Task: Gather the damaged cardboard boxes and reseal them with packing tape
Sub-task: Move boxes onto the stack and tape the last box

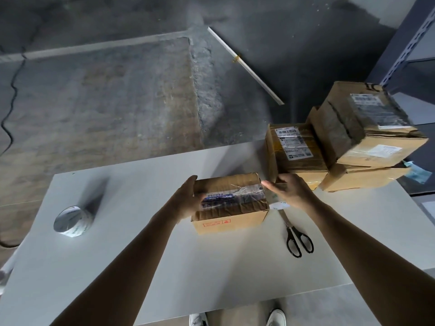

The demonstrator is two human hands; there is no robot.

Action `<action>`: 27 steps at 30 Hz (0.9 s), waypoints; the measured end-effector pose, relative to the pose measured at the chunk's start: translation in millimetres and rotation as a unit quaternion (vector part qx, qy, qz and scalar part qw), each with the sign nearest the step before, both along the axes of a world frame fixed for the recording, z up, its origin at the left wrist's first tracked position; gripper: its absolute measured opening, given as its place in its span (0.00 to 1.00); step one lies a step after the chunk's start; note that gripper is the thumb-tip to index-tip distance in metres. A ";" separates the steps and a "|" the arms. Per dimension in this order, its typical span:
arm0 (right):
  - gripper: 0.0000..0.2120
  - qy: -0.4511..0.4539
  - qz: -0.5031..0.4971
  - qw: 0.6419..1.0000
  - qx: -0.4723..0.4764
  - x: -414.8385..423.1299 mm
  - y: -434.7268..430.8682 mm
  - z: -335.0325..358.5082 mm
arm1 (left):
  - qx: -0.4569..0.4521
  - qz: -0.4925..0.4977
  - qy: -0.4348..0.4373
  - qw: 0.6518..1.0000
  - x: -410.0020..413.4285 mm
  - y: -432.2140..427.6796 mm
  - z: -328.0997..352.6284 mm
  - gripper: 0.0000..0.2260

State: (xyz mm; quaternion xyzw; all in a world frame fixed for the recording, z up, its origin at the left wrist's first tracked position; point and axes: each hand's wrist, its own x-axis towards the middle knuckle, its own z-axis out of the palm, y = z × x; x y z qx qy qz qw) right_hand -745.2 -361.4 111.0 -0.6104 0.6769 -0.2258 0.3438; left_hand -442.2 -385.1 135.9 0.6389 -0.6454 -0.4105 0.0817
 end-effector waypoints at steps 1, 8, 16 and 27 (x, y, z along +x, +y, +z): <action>0.12 -0.004 -0.002 1.000 -0.007 0.7 0.4 0.6 | -0.023 -0.021 -0.042 0.999 -5.0 -2.8 4.9 0.29; 0.17 -0.037 -0.001 0.999 -0.024 1.0 4.9 -3.9 | -0.164 -0.321 -0.168 0.917 -82.2 1.9 28.6 0.54; 0.11 -0.071 -0.027 0.997 -0.021 -5.4 13.3 -5.4 | -0.168 -0.341 -0.250 0.891 -131.1 -0.5 0.2 0.57; 0.11 -0.189 -0.066 0.978 -0.063 -15.6 6.1 55.7 | -0.257 -0.294 -0.097 0.916 -102.6 -13.4 32.4 0.47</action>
